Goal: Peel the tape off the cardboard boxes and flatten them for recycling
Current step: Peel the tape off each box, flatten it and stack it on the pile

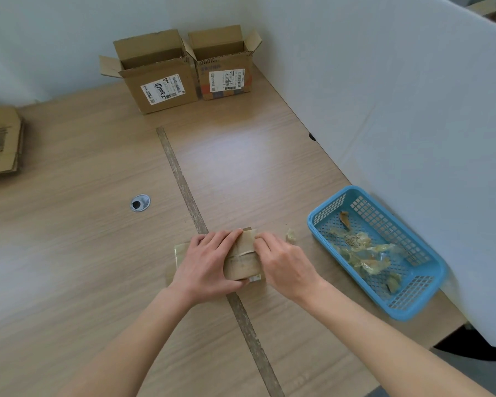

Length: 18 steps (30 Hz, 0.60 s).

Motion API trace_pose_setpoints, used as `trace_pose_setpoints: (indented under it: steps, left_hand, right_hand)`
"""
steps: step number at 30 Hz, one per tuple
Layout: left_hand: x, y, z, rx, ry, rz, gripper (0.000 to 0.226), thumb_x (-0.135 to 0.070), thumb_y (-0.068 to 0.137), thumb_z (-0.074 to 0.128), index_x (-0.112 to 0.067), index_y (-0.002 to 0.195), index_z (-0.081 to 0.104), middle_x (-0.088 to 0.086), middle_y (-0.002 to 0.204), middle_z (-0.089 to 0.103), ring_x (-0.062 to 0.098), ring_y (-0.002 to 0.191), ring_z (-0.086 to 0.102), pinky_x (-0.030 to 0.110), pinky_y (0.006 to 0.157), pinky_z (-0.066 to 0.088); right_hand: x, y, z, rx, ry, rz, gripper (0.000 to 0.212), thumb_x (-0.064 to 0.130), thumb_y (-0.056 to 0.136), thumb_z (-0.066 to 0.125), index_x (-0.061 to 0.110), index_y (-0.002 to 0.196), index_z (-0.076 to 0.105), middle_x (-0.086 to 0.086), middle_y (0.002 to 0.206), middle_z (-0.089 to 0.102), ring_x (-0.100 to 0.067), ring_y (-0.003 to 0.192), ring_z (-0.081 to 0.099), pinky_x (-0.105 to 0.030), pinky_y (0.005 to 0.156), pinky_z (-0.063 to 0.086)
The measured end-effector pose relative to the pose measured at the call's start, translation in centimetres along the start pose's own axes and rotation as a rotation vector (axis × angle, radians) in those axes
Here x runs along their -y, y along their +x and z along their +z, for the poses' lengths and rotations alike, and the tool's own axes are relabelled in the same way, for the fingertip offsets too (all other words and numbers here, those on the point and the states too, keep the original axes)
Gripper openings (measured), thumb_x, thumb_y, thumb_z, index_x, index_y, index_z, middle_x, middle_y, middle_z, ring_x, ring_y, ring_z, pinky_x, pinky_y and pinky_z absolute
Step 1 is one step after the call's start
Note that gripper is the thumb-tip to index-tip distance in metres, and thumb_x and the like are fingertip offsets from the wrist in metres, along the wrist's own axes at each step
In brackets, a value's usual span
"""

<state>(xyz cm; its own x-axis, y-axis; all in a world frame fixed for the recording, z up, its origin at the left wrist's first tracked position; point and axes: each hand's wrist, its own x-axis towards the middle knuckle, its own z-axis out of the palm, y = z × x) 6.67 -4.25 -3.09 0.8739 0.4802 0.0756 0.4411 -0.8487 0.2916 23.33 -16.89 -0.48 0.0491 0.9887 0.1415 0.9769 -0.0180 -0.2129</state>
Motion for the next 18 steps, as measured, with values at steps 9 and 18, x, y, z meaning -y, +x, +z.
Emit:
trace_pose_setpoints:
  steps: [9, 18]
  left_hand:
    - [-0.3, 0.1, -0.1, 0.006, -0.035, -0.071, 0.111, -0.081, 0.064, 0.063, -0.019, 0.153, 0.039, -0.008, 0.138, 0.055, 0.013, 0.124, 0.051, 0.036, 0.106, 0.037]
    - [0.2, 0.1, -0.2, 0.042, -0.195, -0.114, 0.125, -0.078, 0.058, 0.071, -0.023, 0.159, 0.022, -0.005, 0.144, 0.054, 0.012, 0.132, 0.048, 0.031, 0.114, 0.027]
  right_hand:
    - [-1.3, 0.6, -0.5, -0.047, 0.379, 0.122, 0.011, 0.014, 0.100, 0.060, 0.005, 0.100, 0.067, 0.000, 0.109, 0.063, -0.023, 0.081, 0.066, -0.041, 0.070, 0.055]
    - [-1.5, 1.3, -0.4, -0.105, 0.305, 0.036, 0.043, 0.031, 0.082, 0.080, 0.020, 0.121, 0.064, 0.006, 0.129, 0.062, -0.017, 0.112, 0.063, -0.036, 0.084, 0.058]
